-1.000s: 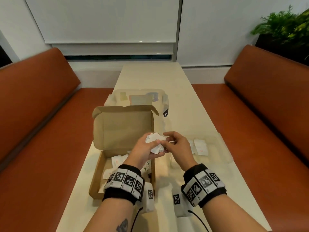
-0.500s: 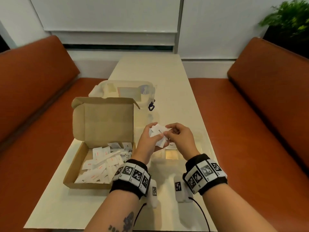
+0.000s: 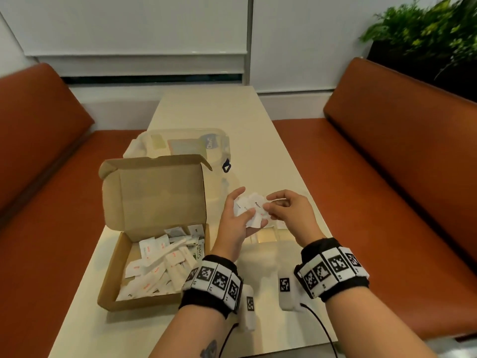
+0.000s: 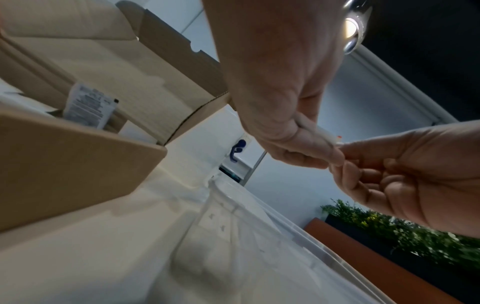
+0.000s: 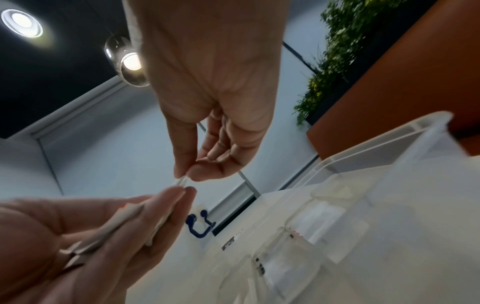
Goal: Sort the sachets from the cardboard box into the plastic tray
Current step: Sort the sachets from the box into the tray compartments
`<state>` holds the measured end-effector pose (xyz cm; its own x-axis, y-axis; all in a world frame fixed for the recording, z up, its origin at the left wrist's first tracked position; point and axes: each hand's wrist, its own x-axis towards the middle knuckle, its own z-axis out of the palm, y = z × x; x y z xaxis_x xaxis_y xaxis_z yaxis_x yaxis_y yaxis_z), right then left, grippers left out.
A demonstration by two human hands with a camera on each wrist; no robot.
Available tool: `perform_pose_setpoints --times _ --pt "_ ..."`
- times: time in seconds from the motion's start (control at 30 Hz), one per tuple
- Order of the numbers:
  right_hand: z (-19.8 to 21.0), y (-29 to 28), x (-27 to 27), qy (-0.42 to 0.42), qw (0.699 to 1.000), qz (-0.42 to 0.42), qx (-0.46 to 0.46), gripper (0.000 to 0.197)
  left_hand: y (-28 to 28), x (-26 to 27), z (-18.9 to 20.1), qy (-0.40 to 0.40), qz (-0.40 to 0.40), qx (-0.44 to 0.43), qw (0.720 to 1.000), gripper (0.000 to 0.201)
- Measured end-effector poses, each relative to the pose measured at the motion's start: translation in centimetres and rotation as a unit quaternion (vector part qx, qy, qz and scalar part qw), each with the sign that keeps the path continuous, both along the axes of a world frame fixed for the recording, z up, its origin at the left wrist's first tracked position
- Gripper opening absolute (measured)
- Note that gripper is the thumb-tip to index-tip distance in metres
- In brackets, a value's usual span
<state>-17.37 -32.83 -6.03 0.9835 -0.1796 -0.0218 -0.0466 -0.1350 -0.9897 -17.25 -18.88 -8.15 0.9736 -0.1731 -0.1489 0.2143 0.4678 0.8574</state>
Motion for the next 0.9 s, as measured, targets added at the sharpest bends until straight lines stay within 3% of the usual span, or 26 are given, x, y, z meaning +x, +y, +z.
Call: perform_pose_setpoints --times 0.17,0.3,0.53,0.9 --pt "-0.2 -0.4 -1.0 0.012 0.999 -0.002 -0.039 0.007 -0.8 -0.9 -0.3 -0.006 -0.010 0.029 1.000 0.038" --pt "-0.3 -0.7 -0.8 0.017 0.998 0.006 -0.065 0.014 -1.2 -0.4 -0.6 -0.017 -0.022 0.054 0.998 0.034" --pt "0.2 -2.6 1.8 0.016 0.991 -0.013 -0.135 0.007 -0.3 1.7 -1.0 -0.018 0.075 0.118 0.990 0.037" --pt "0.0 -2.3 5.5 0.022 0.972 0.114 -0.204 0.011 -0.9 3.9 -1.0 0.000 0.016 0.162 0.987 0.011"
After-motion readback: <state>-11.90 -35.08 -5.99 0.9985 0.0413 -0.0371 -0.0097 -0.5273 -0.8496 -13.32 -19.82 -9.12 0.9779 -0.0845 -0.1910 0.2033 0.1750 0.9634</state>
